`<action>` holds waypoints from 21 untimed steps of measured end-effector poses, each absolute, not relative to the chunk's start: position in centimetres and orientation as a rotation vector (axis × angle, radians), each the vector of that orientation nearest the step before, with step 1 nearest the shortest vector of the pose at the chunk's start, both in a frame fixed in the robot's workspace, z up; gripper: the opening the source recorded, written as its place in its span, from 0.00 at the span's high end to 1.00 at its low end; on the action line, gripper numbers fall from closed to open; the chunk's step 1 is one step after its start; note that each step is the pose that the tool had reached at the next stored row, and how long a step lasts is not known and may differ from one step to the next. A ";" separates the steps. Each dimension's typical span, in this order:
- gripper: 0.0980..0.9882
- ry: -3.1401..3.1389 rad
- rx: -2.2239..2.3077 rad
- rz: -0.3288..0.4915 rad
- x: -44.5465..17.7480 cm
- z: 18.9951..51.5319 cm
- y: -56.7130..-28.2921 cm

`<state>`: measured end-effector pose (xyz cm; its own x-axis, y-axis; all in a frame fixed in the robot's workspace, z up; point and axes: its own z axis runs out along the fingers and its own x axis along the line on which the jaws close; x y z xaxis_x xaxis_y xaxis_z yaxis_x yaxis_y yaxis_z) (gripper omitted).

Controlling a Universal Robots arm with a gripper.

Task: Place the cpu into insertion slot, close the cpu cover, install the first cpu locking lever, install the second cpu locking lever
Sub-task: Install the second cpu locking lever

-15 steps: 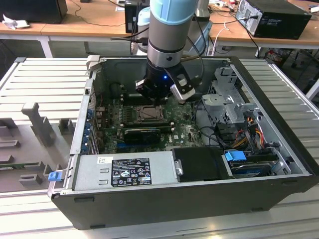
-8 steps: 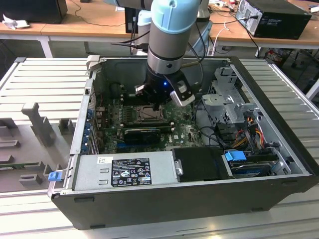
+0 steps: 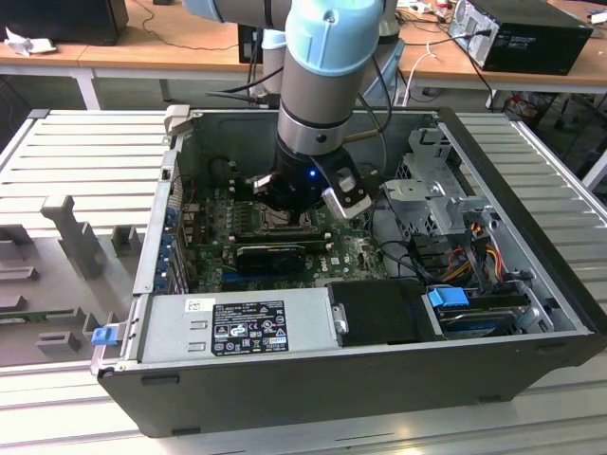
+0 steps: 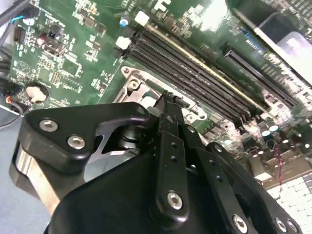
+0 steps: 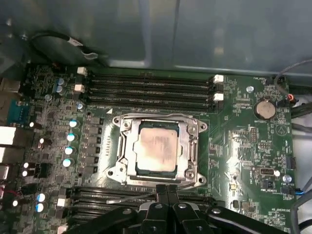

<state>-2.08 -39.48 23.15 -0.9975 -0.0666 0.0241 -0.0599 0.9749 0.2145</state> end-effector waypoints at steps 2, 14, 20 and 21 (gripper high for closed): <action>0.99 -3.090 0.099 -0.339 -3.8 23.0 -39.5; 0.99 -3.082 0.105 -0.418 -5.6 21.6 -40.2; 0.99 -3.071 0.125 -0.481 -6.4 21.3 -40.9; 0.99 -3.071 0.127 -0.483 -6.6 21.3 -41.0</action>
